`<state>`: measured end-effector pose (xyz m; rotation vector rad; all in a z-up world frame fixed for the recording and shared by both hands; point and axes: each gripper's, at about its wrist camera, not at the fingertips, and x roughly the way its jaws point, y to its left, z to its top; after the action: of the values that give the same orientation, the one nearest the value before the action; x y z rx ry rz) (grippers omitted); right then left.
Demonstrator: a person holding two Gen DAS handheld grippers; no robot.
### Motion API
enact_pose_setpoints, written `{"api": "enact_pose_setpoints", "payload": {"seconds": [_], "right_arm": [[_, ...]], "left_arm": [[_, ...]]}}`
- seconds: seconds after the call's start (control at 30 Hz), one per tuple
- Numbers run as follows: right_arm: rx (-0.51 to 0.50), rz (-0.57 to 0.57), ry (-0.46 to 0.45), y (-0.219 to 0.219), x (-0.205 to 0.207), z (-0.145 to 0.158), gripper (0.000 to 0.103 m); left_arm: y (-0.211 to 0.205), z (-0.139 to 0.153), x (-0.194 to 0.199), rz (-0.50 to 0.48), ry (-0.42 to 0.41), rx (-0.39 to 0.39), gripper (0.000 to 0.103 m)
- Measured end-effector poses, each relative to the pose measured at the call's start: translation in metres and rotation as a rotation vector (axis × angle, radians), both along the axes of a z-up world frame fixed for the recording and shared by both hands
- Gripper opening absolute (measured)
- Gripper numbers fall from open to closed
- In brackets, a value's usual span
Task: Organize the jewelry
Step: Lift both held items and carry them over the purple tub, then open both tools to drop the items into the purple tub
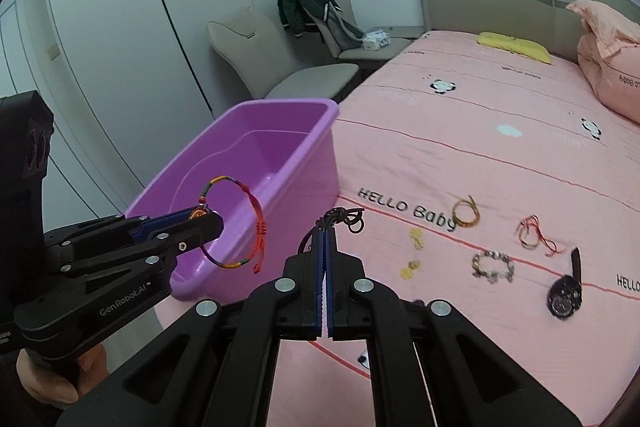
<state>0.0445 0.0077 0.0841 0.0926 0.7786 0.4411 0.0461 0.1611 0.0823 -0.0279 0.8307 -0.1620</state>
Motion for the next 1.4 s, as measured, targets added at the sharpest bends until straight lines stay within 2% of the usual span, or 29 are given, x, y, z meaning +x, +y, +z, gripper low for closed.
{"api": "enact_pose_setpoints", "payload": {"seconds": [0.23,0.5,0.77,1.03,1.07,1.13,1.17,1.2,1.27,1.4], "right_arm": [[0.014,0.105,-0.025,0.064,0.029,0.014,0.001],[-0.014,0.208,0.035,0.128,0.057,-0.004,0.001],[-0.092,0.267,0.139,0.168,0.077,-0.036,0.002],[-0.131,0.263,0.195,0.177,0.090,-0.054,0.002],[-0.137,0.260,0.194,0.178,0.090,-0.054,0.003],[-0.151,0.254,0.184,0.176,0.089,-0.054,0.016],[-0.156,0.249,0.172,0.174,0.089,-0.053,0.031],[-0.156,0.243,0.159,0.172,0.089,-0.051,0.037],[-0.150,0.235,0.142,0.167,0.086,-0.048,0.038],[-0.130,0.209,0.139,0.155,0.085,-0.042,0.039]], "left_arm": [[0.067,0.011,0.024,0.127,-0.017,0.023,0.015],[0.126,-0.020,0.042,0.257,0.050,0.054,0.015],[0.150,-0.053,0.052,0.304,0.134,0.055,0.016],[0.157,-0.072,0.056,0.338,0.188,0.062,0.016],[0.158,-0.072,0.056,0.344,0.187,0.070,0.020],[0.157,-0.071,0.056,0.357,0.184,0.081,0.045],[0.158,-0.070,0.054,0.367,0.178,0.083,0.072],[0.160,-0.067,0.051,0.384,0.157,0.084,0.079],[0.160,-0.062,0.048,0.399,0.136,0.093,0.081],[0.163,-0.061,0.045,0.418,0.151,0.084,0.083]]}}
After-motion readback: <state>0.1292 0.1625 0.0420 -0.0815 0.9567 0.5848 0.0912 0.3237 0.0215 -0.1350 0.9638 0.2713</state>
